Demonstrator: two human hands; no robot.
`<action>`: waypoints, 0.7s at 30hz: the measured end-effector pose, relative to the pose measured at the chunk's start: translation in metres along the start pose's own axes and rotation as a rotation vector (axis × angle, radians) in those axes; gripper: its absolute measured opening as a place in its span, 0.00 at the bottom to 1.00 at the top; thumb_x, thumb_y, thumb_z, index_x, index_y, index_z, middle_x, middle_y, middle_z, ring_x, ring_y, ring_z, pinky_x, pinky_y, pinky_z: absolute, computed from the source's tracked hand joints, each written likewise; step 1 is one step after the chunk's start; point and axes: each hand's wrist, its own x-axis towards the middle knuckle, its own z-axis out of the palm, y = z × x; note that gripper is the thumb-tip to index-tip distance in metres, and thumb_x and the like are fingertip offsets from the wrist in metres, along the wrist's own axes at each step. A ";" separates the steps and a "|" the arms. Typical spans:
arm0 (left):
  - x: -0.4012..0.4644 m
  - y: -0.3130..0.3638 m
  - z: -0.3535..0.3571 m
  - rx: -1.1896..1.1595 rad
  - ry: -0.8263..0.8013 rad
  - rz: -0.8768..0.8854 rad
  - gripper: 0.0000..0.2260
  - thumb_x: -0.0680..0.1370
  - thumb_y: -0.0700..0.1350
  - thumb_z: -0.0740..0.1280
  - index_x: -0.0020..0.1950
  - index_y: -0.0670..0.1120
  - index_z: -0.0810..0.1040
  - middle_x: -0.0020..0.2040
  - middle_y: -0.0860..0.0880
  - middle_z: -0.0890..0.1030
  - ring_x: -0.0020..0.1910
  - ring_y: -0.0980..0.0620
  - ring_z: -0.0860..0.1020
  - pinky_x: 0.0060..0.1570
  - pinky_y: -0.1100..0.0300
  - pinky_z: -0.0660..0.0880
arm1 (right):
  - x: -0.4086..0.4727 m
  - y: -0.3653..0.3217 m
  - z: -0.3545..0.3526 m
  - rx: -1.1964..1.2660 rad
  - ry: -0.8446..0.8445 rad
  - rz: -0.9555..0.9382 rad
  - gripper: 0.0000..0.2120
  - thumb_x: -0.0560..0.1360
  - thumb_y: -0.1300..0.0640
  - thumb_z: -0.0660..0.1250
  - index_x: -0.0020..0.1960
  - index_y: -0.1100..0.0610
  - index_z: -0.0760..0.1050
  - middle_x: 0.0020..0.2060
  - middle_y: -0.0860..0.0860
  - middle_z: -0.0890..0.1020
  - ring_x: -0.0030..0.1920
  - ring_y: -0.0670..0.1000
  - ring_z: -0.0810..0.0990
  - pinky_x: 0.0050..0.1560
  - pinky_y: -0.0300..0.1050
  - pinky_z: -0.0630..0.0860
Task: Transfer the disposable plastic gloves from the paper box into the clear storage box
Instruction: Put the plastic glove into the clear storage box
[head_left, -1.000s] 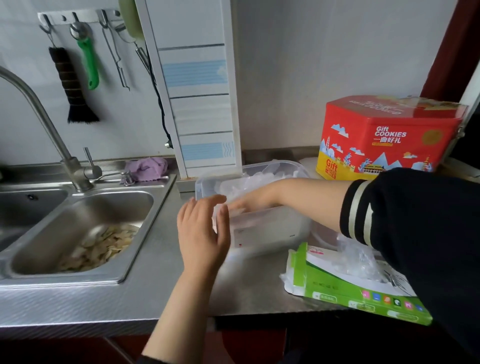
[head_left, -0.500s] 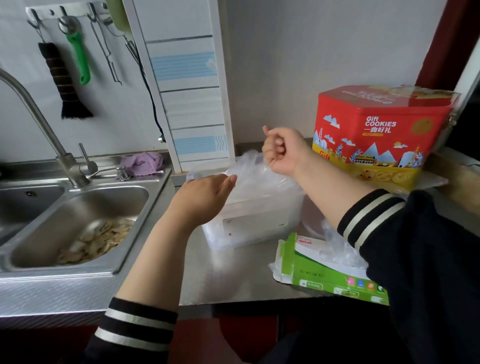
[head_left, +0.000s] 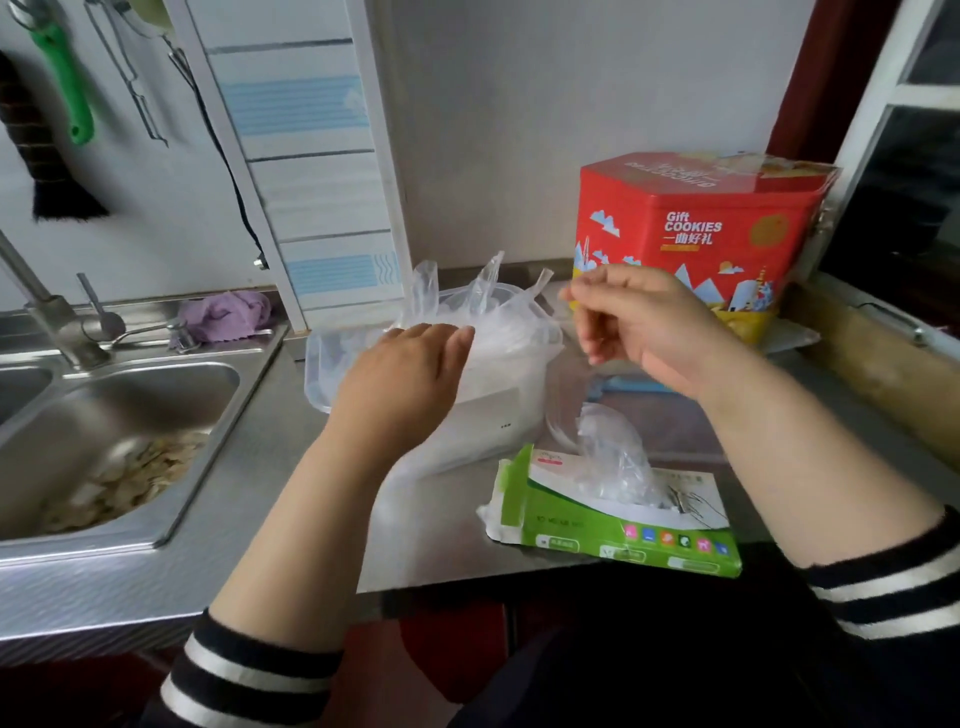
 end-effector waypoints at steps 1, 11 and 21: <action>0.006 -0.003 -0.003 -0.043 -0.073 0.007 0.22 0.84 0.56 0.47 0.47 0.46 0.74 0.43 0.48 0.77 0.50 0.41 0.75 0.44 0.53 0.65 | -0.008 0.001 -0.004 -0.249 -0.032 0.007 0.10 0.81 0.57 0.61 0.45 0.59 0.78 0.28 0.50 0.80 0.28 0.49 0.77 0.32 0.43 0.75; 0.047 -0.001 -0.009 -0.164 -0.792 -0.227 0.33 0.79 0.66 0.40 0.78 0.51 0.58 0.78 0.51 0.60 0.77 0.50 0.55 0.75 0.51 0.47 | -0.067 0.046 -0.020 -0.634 -0.019 0.159 0.40 0.61 0.24 0.50 0.63 0.48 0.71 0.58 0.45 0.78 0.61 0.46 0.76 0.66 0.51 0.71; 0.033 0.003 -0.008 -0.033 -0.299 -0.080 0.28 0.81 0.62 0.47 0.66 0.47 0.76 0.63 0.46 0.79 0.62 0.44 0.75 0.57 0.54 0.68 | -0.086 0.062 -0.025 -0.544 -0.069 0.170 0.41 0.63 0.34 0.65 0.71 0.52 0.65 0.62 0.43 0.73 0.59 0.41 0.74 0.59 0.38 0.71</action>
